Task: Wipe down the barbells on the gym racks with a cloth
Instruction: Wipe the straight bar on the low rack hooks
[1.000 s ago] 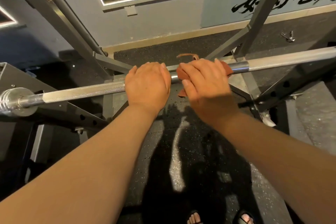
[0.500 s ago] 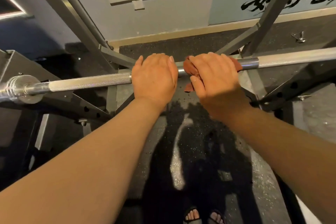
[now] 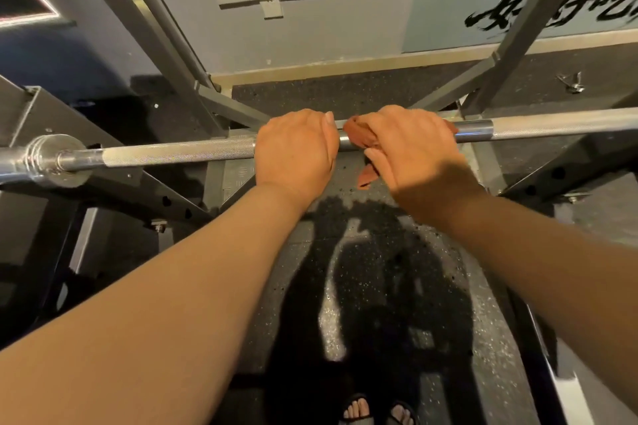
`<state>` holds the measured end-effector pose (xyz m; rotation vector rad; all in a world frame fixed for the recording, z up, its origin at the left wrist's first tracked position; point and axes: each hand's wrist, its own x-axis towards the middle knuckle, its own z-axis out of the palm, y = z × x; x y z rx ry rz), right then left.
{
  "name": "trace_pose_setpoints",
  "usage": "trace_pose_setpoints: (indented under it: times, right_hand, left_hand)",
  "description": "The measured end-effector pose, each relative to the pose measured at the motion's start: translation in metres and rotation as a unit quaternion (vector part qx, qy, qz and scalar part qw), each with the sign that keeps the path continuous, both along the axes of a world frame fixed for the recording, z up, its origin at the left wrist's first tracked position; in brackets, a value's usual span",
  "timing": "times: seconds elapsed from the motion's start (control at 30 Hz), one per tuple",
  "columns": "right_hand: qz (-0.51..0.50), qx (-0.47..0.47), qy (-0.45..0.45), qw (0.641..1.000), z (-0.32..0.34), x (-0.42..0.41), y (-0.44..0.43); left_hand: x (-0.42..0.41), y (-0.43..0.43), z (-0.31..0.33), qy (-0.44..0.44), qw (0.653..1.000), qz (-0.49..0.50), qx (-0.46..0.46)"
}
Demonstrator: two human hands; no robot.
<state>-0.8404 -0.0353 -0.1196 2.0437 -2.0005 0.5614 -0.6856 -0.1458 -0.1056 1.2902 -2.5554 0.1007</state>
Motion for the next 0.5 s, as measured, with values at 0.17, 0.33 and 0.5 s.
trace_pose_setpoints:
  times: [0.17, 0.33, 0.5]
  right_hand:
    - [-0.09, -0.071, -0.034, 0.993, -0.005, -0.009, 0.011]
    - [-0.197, -0.106, -0.108, 0.969, -0.019, 0.05, -0.02]
    - [-0.015, -0.082, 0.006, 0.997, -0.018, 0.039, -0.02]
  left_hand:
    - [0.027, -0.004, 0.002, 0.012, 0.999, 0.01, 0.048]
    - [0.037, -0.01, 0.0, 0.017, 0.999, 0.018, 0.023]
    - [0.033, -0.013, -0.004, -0.004, 0.999, 0.034, 0.006]
